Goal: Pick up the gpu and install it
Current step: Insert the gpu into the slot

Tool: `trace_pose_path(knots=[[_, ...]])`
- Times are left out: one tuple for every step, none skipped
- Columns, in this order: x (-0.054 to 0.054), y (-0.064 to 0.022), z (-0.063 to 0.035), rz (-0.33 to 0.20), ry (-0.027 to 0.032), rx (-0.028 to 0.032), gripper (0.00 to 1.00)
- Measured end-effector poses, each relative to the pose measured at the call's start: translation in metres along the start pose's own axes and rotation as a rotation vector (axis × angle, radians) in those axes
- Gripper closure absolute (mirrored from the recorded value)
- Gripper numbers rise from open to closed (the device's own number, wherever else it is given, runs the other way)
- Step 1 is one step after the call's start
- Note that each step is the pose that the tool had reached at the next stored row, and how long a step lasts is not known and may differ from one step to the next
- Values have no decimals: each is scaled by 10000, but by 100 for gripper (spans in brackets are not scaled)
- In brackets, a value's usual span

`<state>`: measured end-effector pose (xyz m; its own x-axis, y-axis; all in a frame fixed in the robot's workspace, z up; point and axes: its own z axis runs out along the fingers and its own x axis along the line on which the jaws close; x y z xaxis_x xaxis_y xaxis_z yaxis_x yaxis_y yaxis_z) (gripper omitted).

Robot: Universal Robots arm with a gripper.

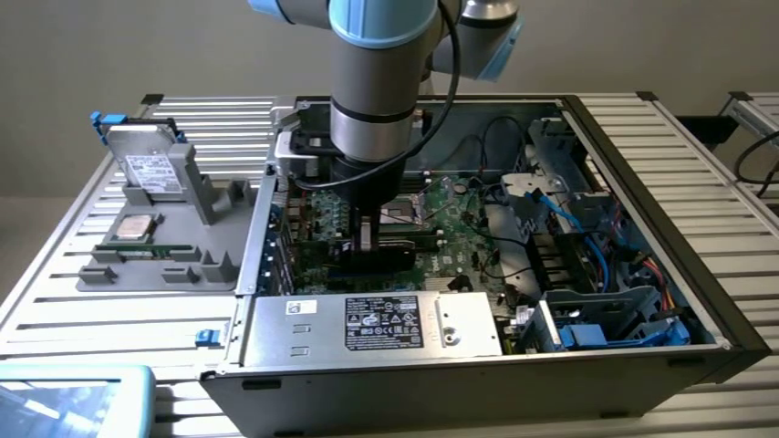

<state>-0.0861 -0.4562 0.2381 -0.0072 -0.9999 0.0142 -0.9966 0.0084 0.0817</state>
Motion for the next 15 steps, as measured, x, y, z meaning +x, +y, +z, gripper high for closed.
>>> trace_pose_path(knots=[[0,1,1,0,0,0,72],[0,2,2,0,0,1,72],[0,3,4,1,-1,1,72],[0,4,4,1,0,1,72],[0,4,4,0,0,1,72],[0,4,4,1,0,1,72],[0,4,5,1,-1,1,72],[-1,4,5,1,-1,1,72],[0,4,5,0,0,0,72],[0,4,6,1,0,1,72],[0,4,7,1,0,1,72],[0,3,8,0,0,1,72],[-1,3,10,0,0,1,72],[-1,3,11,0,-1,1,72],[-1,3,12,1,0,1,72]])
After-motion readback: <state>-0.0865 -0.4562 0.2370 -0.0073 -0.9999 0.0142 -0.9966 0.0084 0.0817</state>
